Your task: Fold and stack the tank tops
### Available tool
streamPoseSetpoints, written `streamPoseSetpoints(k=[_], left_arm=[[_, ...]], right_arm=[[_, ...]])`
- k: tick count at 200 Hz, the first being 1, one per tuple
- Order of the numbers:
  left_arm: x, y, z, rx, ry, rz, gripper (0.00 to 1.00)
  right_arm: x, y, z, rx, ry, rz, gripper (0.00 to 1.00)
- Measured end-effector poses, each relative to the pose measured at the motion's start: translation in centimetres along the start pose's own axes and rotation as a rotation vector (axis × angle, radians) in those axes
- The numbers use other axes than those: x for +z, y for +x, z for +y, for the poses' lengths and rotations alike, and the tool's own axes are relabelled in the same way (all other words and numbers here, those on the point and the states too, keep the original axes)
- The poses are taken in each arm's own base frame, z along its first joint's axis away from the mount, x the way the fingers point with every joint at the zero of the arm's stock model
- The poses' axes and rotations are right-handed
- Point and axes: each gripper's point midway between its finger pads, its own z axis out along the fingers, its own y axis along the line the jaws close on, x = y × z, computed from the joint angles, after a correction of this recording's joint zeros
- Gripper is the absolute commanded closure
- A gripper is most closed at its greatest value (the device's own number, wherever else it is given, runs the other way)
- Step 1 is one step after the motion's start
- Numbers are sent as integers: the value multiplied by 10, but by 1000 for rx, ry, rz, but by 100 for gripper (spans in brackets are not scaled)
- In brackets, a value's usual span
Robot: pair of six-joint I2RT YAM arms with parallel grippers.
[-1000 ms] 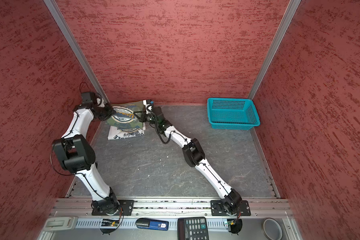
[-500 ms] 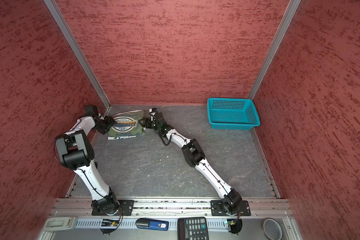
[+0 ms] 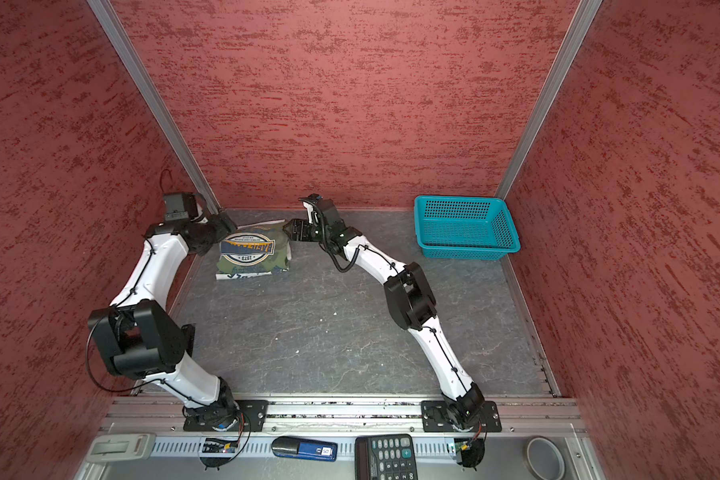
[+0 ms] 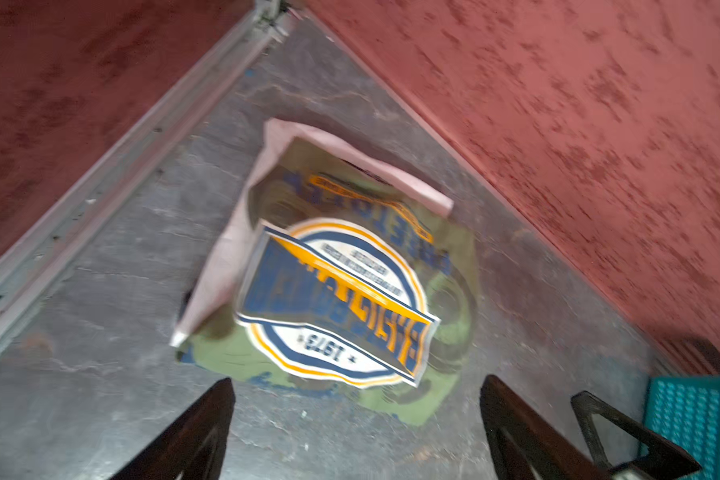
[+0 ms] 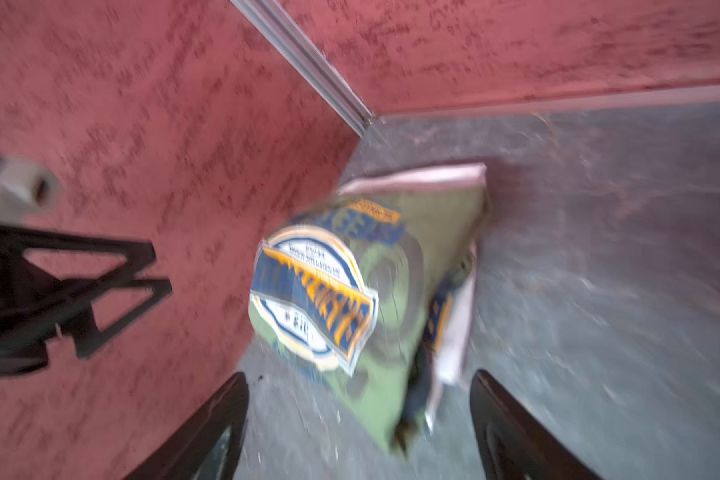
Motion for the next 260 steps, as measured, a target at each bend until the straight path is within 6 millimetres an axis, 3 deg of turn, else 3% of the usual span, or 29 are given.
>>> streamPoseSetpoints(k=[21,26,39,58,75,98,126,154,177,202,236,260], left_arm=[[1,39,-36,98,55,38,7],[0,52,-42,120,65,49,0],[-6,81,-48,175,76,60,0],[-22,113,-39,242,60,17,0],[-36,119,-20,277,21,-88,1],[-46,111,7,306,-30,-265,1],[-25,110,41,314,-90,-370,1],[13,111,78,292,-163,-352,1],[31,120,81,319,-108,-357,0],[40,131,69,381,-5,-384,1],[47,125,48,428,132,-458,0],[61,134,43,464,173,-424,1]], right_arm=[[-47,21,-6,-43,97,32,5],[-62,26,-9,-58,129,33,4],[-103,40,-17,-100,211,21,3],[-170,55,-38,-177,361,-40,1],[-230,59,-58,-261,491,-149,1],[-304,59,-95,-335,687,-293,1],[-368,67,-164,-367,977,-381,1],[-397,100,-232,-346,1192,-322,2],[-402,114,-263,-340,1255,-309,2],[-404,114,-273,-356,1239,-360,2],[-415,88,-267,-372,1116,-533,1],[-422,85,-280,-341,1071,-595,1]])
